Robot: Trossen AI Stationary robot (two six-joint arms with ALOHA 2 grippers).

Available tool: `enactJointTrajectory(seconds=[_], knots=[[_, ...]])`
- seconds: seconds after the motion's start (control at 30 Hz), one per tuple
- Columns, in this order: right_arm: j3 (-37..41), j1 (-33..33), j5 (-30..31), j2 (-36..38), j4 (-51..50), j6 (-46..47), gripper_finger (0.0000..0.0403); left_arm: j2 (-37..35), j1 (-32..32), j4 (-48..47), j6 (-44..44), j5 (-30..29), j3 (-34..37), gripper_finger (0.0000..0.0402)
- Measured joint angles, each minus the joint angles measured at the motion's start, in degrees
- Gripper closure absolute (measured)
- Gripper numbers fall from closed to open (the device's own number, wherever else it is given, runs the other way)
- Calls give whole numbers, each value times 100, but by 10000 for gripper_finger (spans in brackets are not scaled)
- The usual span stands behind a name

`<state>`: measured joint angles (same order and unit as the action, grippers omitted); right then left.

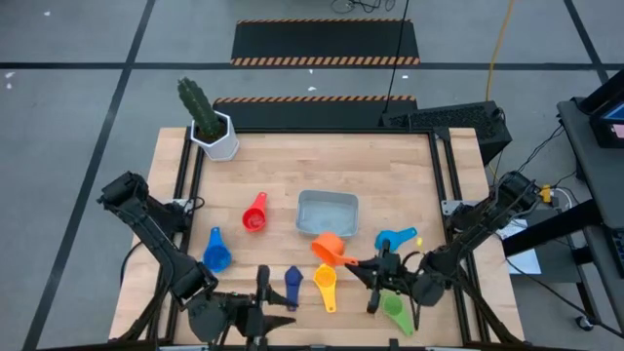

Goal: Nest measuring cups in basket
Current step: Put the orange measuring cup into the bin

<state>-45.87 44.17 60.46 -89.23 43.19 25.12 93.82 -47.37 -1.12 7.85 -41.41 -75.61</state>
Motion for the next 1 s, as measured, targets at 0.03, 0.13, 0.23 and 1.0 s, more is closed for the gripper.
enactJointTrajectory(seconds=[0.03,0.13,0.23,1.0], knots=[[0,-64,-124,0,113,-123,400,0,1,-98,27,-235,0,250],[0,-180,-382,0,438,-562,400,0,24,-432,160,-1084,0,250],[0,-255,-343,0,681,-1086,399,0,147,-781,240,-1508,0,250],[2,-2039,-1204,-71,319,5,399,-1749,1179,-2885,-793,-1825,1164,250]])
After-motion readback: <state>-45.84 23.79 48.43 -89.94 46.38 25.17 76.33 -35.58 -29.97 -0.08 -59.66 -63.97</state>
